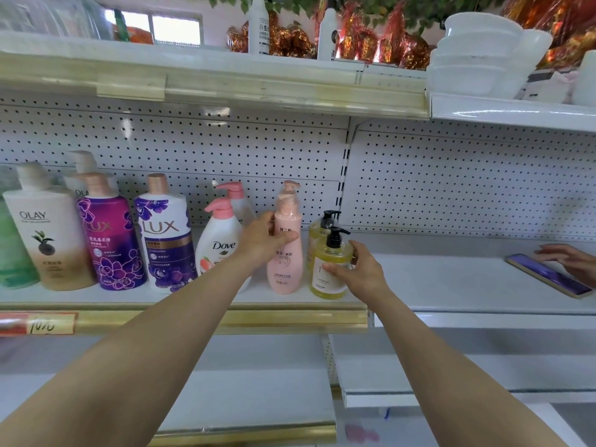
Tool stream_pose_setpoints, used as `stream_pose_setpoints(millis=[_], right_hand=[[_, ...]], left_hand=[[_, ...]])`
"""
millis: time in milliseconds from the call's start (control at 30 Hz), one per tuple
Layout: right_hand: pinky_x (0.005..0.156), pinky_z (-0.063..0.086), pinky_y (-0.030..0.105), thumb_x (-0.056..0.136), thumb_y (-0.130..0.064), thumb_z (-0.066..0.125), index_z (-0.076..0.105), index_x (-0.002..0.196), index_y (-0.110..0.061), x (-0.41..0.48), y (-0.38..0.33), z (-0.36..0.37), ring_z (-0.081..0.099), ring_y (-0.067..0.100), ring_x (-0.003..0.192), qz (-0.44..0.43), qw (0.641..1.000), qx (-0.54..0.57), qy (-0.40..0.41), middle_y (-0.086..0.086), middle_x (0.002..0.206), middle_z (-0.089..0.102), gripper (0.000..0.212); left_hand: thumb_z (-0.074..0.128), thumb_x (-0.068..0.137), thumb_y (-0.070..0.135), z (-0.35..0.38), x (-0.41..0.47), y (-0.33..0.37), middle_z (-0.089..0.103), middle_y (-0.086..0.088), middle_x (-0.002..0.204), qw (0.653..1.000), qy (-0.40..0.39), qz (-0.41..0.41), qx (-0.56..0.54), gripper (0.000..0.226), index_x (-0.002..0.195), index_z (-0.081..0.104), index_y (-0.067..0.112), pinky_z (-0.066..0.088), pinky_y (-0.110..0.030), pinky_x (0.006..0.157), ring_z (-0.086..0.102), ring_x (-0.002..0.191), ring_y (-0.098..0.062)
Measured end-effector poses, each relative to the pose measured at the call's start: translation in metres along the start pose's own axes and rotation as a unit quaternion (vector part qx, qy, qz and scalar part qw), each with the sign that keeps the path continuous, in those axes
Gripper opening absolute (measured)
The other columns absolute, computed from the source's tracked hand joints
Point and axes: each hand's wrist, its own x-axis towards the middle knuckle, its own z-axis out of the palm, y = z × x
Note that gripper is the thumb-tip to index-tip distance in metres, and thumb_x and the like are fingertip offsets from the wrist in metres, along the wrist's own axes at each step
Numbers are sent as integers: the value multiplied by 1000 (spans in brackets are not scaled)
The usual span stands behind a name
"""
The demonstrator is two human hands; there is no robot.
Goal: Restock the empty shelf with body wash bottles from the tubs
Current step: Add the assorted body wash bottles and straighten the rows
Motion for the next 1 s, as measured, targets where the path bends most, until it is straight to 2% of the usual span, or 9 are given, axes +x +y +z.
stream_pose_setpoints(millis=[267, 433, 733, 1000], right_hand=[[99, 47, 33, 78, -35, 84, 50, 137, -24, 7, 11, -6, 56, 12, 116, -4, 1000, 7, -28, -8, 121, 63, 69], [96, 46, 30, 77, -36, 84, 50, 138, -25, 8, 12, -6, 56, 12, 116, -6, 999, 7, -32, -9, 120, 62, 71], [95, 46, 30, 79, -37, 82, 49, 139, -25, 9, 14, -5, 57, 13, 118, -4, 999, 8, -39, -6, 126, 63, 70], [100, 47, 37, 82, -36, 79, 46, 139, -27, 10, 13, -4, 57, 15, 119, 4, 999, -1, -51, -8, 124, 64, 67]], left_hand=[[79, 80, 26, 3, -3, 3, 67, -2, 116, 1000, 12, 1, 1, 50, 123, 57, 13, 52, -41, 94, 63, 106, -19], [79, 81, 26, 4, -7, 5, 67, -3, 114, 1000, 18, 4, 2, 47, 120, 57, 13, 53, -38, 90, 63, 104, -19], [77, 82, 26, 6, -9, 5, 66, -4, 120, 1000, 20, -1, -5, 48, 123, 57, 13, 51, -37, 91, 62, 109, -20], [77, 82, 25, 6, -9, 5, 66, -4, 121, 1000, 23, -3, -9, 47, 122, 57, 12, 51, -38, 93, 62, 110, -20]])
